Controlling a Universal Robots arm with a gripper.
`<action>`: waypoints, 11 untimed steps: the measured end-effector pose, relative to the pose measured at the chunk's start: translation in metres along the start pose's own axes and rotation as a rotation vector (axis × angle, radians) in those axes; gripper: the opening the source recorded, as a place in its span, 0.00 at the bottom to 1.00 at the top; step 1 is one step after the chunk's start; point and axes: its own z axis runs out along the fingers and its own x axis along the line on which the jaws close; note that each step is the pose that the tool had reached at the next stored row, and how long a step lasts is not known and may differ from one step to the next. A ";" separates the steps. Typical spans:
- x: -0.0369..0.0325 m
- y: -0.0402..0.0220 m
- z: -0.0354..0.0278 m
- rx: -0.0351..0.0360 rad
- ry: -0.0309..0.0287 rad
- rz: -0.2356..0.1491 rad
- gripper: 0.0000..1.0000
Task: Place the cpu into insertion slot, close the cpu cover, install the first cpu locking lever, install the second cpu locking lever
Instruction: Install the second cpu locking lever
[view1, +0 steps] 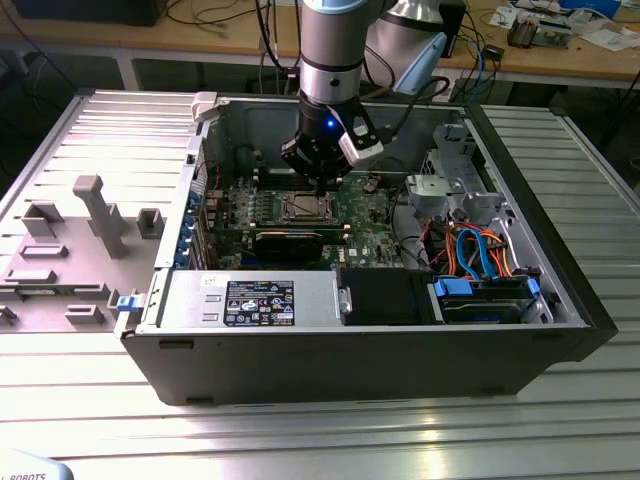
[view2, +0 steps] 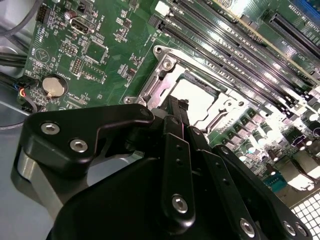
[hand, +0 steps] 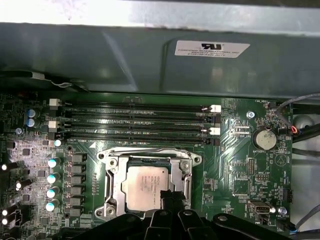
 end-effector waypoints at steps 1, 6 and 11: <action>0.0000 0.0000 0.0000 0.0000 0.0000 0.000 0.11; 0.0000 -0.0001 0.0000 0.0000 0.0000 0.000 0.11; 0.0000 -0.0002 0.0000 0.0000 0.0000 0.000 0.11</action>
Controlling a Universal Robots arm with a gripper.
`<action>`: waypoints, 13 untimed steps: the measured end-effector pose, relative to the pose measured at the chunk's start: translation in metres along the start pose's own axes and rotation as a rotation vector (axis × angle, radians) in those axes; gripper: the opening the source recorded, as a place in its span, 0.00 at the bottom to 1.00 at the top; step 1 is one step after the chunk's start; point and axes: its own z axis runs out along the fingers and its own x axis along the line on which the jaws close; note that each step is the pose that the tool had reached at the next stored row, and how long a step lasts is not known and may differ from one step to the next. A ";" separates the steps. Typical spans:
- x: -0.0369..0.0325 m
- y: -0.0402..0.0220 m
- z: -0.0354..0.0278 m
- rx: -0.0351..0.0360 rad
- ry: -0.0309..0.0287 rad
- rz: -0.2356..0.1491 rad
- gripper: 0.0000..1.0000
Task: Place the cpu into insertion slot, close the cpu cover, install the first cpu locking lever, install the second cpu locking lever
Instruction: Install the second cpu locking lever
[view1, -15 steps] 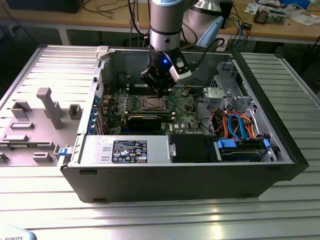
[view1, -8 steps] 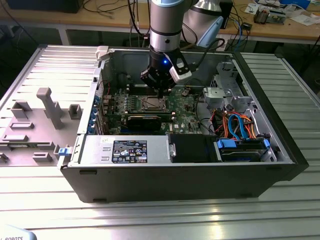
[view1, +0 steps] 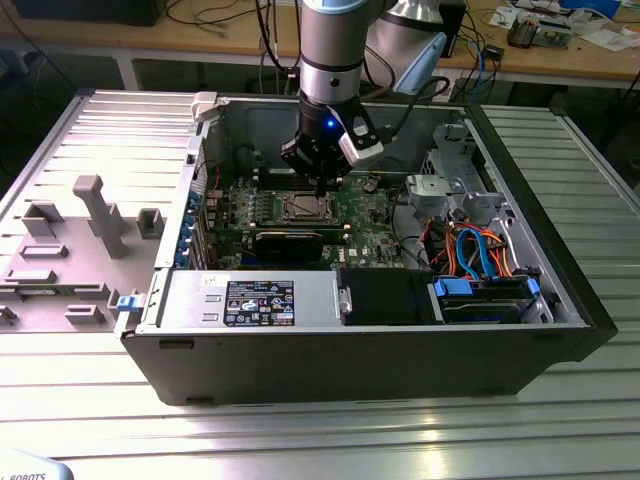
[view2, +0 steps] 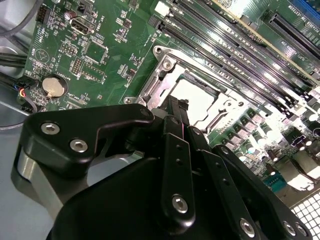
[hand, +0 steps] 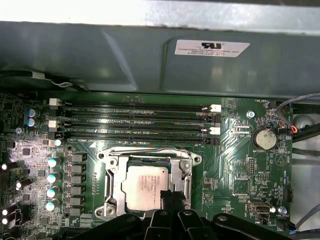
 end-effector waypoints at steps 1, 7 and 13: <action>0.0000 0.0000 -0.0005 0.0001 0.0001 0.000 0.11; -0.0001 0.0002 -0.0107 0.0000 0.0000 0.000 0.11; 0.0008 -0.0111 -0.0167 -0.0061 -0.0003 0.000 0.11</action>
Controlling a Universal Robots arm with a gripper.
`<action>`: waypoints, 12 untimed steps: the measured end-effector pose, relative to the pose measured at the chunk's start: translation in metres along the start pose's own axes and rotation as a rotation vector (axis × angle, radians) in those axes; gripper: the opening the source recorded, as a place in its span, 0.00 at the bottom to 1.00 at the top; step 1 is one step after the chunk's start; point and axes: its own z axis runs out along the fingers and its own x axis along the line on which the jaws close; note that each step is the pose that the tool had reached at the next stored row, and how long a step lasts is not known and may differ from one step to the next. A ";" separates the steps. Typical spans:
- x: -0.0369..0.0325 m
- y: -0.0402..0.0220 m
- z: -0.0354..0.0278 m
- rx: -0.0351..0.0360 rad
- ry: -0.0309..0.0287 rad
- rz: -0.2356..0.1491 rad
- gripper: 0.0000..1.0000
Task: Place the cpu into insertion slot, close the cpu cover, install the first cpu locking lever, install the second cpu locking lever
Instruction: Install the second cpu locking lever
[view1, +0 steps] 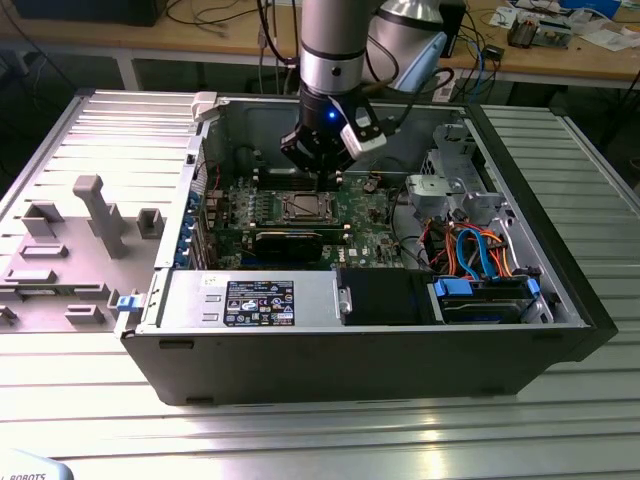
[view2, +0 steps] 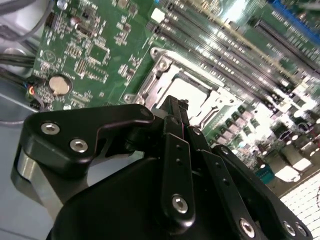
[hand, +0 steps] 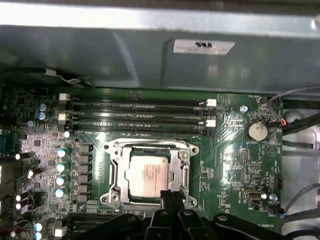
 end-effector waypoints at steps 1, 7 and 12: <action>0.0003 -0.0030 -0.0001 -0.0017 0.0000 0.000 0.11; 0.0027 -0.0178 -0.0001 -0.0064 -0.0002 0.000 0.11; 0.0038 -0.0178 -0.0002 -0.0063 -0.0002 0.000 0.11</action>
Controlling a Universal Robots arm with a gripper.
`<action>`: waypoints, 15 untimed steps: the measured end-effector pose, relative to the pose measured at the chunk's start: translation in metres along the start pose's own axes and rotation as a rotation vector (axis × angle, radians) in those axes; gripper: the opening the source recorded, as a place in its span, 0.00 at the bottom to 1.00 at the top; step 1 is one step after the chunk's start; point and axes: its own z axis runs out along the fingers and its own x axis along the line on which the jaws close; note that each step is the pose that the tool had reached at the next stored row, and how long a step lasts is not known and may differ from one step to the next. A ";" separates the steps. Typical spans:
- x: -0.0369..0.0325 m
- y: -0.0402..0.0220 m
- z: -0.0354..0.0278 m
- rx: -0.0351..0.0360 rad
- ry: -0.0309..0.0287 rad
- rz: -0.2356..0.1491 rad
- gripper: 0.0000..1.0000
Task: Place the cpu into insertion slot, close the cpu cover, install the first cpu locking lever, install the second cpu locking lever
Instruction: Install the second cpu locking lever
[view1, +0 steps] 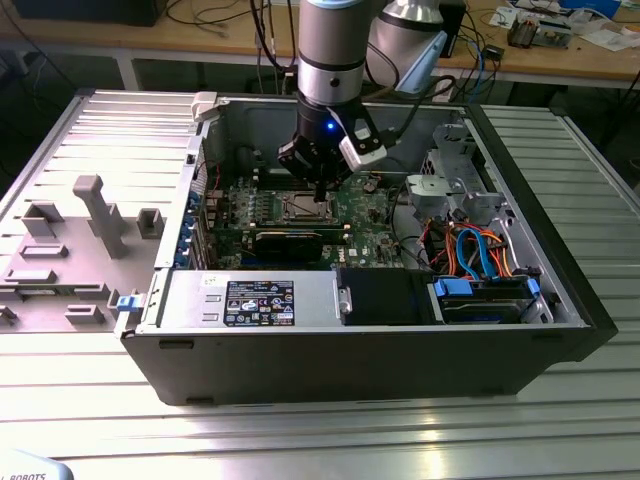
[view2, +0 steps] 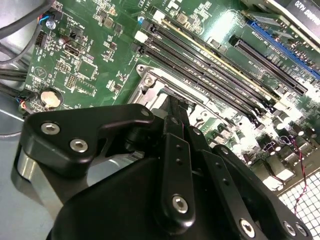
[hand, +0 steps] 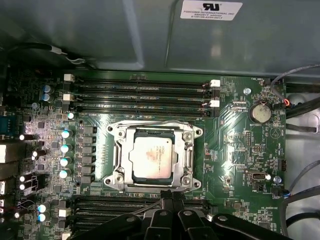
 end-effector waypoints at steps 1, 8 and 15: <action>0.0000 0.0000 0.0000 0.0001 0.0000 0.000 0.11; 0.0002 0.0000 0.0000 0.0000 0.0000 0.000 0.11; 0.0003 -0.0006 0.0002 -0.0037 0.0310 0.001 0.11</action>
